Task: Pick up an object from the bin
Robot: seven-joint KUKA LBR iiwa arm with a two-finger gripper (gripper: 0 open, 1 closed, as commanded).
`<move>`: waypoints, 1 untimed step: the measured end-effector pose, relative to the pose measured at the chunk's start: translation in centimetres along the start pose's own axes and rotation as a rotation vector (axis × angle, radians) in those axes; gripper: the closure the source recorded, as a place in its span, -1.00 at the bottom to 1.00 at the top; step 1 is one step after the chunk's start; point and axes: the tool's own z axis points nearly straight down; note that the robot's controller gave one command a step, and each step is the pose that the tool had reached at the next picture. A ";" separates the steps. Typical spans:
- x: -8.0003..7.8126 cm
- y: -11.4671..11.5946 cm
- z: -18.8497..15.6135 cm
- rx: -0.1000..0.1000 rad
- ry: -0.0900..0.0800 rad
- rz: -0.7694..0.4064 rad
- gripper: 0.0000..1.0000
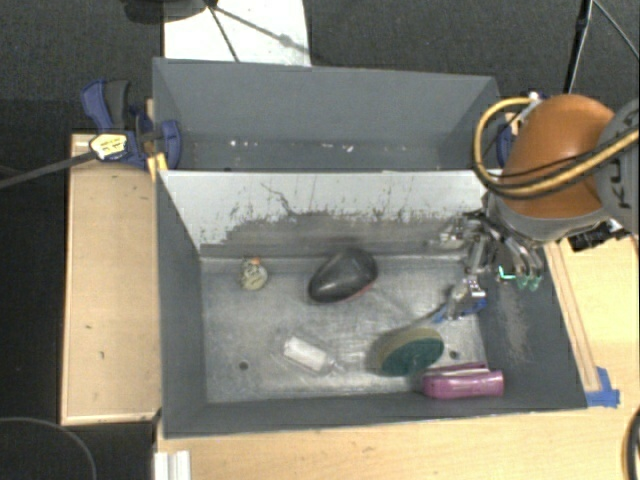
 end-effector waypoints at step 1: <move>5.1 5.1 7.9 0.010 -0.033 -0.273 -1.00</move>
Offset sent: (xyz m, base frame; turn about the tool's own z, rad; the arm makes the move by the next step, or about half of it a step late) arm -0.0606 0.0537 -0.0876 -0.2744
